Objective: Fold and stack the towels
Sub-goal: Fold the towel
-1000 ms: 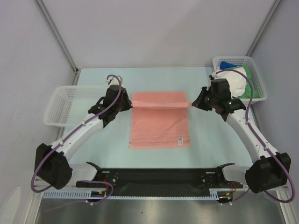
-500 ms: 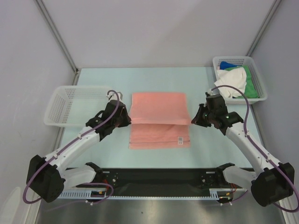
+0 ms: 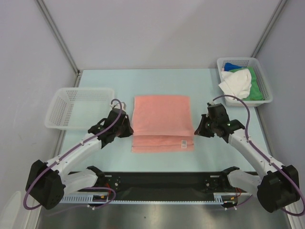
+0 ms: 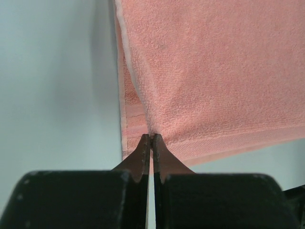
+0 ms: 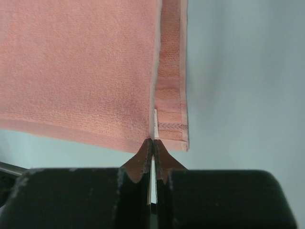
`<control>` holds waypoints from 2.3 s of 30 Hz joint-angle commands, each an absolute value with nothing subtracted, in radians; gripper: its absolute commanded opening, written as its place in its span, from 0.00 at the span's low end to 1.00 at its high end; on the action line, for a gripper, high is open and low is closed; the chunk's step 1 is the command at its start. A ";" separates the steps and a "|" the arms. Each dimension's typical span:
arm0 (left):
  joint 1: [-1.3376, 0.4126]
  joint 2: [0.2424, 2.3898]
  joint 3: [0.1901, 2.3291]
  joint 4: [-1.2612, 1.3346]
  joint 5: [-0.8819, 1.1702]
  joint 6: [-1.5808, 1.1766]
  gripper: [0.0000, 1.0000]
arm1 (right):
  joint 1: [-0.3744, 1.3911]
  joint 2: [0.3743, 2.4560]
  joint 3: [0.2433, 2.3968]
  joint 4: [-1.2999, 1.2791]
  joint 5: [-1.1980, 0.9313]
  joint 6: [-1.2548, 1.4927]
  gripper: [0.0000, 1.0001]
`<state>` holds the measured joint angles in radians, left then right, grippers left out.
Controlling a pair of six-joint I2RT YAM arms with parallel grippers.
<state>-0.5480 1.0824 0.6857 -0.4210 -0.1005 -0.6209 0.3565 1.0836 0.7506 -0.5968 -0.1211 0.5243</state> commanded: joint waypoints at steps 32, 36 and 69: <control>-0.543 1.038 0.479 -0.385 -0.021 -0.699 0.01 | 0.391 0.997 0.502 -0.511 -0.094 0.699 0.00; -0.543 1.058 0.448 -0.351 -0.009 -0.713 0.02 | 0.422 1.019 0.459 -0.479 -0.074 0.726 0.00; -0.468 1.425 1.061 -0.411 -0.328 -0.545 0.58 | 0.299 1.373 0.988 -0.350 0.043 0.557 0.48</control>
<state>-0.5224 1.2755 0.9253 -0.4767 -0.2024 -0.6350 0.3328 1.2160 0.8631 -0.4744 0.0097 0.6426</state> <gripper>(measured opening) 0.582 0.479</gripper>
